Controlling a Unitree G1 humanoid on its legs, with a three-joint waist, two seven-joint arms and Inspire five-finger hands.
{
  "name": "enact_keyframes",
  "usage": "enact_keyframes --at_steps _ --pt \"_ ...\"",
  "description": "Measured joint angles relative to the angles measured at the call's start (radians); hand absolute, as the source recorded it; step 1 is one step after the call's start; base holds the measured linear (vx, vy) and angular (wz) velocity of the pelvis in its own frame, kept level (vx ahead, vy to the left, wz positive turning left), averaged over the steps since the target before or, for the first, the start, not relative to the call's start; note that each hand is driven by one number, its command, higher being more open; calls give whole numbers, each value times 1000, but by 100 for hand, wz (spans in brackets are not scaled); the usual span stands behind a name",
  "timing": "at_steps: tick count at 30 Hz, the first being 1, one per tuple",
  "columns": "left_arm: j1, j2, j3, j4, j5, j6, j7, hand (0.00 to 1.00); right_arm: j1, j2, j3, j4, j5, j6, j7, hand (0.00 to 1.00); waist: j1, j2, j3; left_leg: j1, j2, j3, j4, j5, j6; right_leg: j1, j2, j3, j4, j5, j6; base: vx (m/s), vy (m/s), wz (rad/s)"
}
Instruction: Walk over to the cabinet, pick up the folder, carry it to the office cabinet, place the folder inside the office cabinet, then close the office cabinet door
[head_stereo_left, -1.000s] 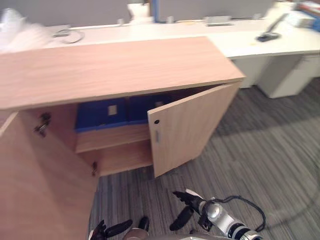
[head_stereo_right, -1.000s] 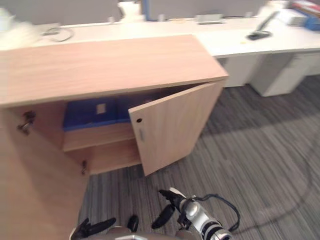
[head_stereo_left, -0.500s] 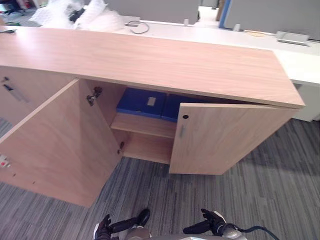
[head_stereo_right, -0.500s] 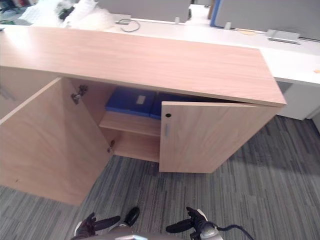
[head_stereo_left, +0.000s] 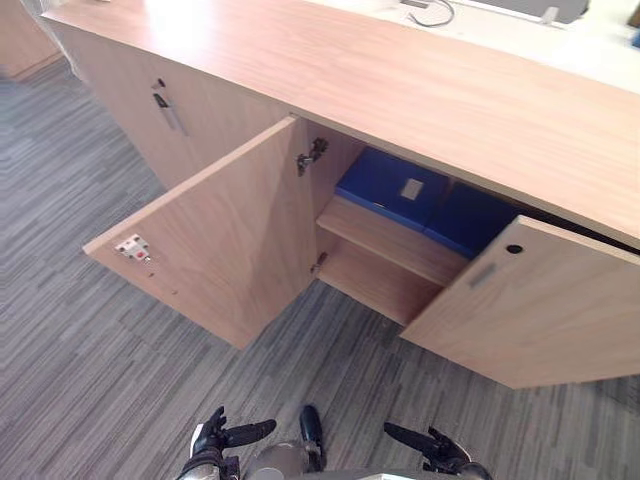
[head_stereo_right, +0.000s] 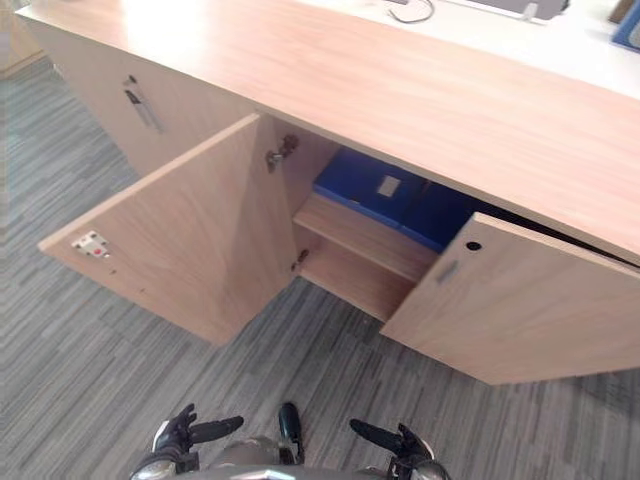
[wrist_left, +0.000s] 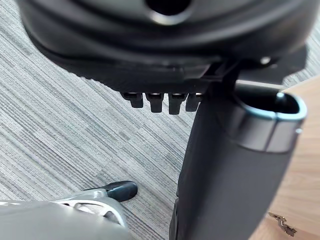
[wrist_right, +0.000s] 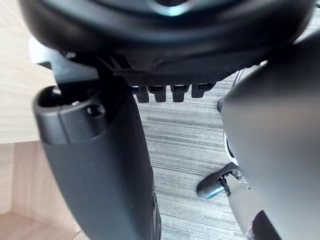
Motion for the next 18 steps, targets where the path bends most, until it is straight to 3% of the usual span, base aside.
enact_keyframes --at_steps 4,8,14,18 --pt "-3 -23 6 0 -53 -4 -7 100 -7 2 -11 2 28 1 -1 100 -19 7 -7 4 -7 -37 -3 0 -3 29 8 -19 -15 22 39 30 -56 27" --pt "-3 -46 21 -2 -122 -4 -2 100 -9 6 -11 9 29 0 -2 100 -21 4 -7 13 -4 -48 -4 -5 -10 44 16 -26 -19 25 43 21 -50 10" --pt "-15 -56 230 -17 -229 -2 26 100 -9 7 -11 10 27 -1 -2 100 -25 4 -7 20 6 -53 -4 -11 -19 52 27 -37 -24 39 29 12 -16 2" --pt "-62 11 403 -36 -249 6 40 100 -7 9 -12 10 25 -1 5 100 -24 4 -8 33 15 -49 -4 -23 -34 63 36 -34 -34 50 16 16 -29 -7"
